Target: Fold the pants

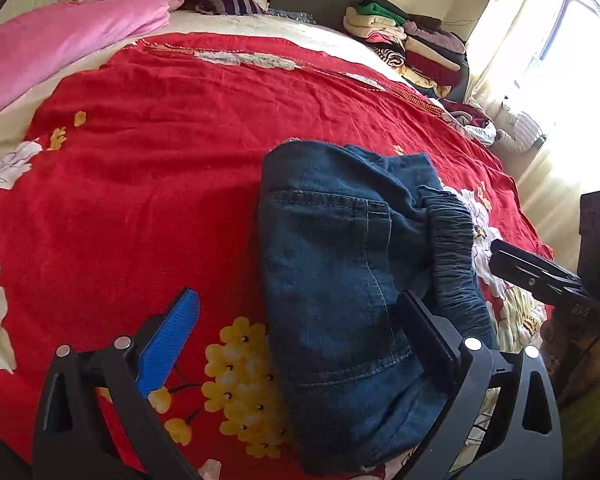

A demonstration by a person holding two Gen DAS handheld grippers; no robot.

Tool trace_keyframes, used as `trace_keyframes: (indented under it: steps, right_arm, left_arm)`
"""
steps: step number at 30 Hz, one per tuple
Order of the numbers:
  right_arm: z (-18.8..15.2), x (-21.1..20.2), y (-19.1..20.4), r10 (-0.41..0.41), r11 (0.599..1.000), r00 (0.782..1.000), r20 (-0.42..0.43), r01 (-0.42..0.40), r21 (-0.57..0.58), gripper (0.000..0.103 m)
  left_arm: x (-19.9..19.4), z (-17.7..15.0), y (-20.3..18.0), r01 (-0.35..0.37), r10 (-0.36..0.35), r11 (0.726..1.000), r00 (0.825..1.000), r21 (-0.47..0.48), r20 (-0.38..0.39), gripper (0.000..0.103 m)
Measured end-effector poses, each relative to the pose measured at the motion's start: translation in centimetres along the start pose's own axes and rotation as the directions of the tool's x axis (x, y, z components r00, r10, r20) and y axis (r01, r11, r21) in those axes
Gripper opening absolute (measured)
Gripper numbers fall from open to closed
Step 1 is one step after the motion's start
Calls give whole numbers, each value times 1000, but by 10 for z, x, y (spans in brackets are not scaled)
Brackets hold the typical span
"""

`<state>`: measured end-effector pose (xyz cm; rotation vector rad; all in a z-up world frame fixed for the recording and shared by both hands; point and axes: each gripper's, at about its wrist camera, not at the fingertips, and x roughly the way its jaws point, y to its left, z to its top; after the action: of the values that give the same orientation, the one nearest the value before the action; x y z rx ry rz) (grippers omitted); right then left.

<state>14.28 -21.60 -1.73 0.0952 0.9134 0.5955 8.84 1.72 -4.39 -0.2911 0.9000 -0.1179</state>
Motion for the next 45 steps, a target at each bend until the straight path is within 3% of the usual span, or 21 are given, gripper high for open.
trace_keyframes:
  steps: [5,9,11,16,19,23,25,31,45]
  right_arm:
    - [3,25,-4,82,996,995,-65,-78,50,61]
    - [3,41,-2,117,992,989,-88,-112,62,56]
    - [4,43,0,130,990,988,-87,-124,62,56]
    - [6,51,8,141,990,985,-95,-139,31,59]
    - [6,50,6,138,990,987,-87,-136,23,57]
    - [2,46,18,146,988,987,-62,-148,-33,22]
    - [0,40,29,129,988,991,-38,-132,-82,14]
    - [6,21,55,101,975,995,20,-95,-201,11]
    - [59,20,69,107,959,988,115,-71,-276,11]
  left_arm:
    - [14,1,3,23,-24,999,1000,-35,-18,97]
    - [18,3,-2,35,-35,999,999,-36,-12,95]
    - [21,3,-6,49,-49,998,999,-33,-16,74]
    - [30,6,-18,60,-60,998,998,-9,-29,70]
    - [32,5,-24,32,-31,999,999,18,-22,59]
    - [25,2,-38,-16,15,996,1000,93,9,45]
    - [19,3,-38,-14,13,996,1000,94,16,40]
    - [0,12,-41,11,-15,996,999,88,52,35]
    - [-11,66,-31,17,-26,997,994,77,109,35]
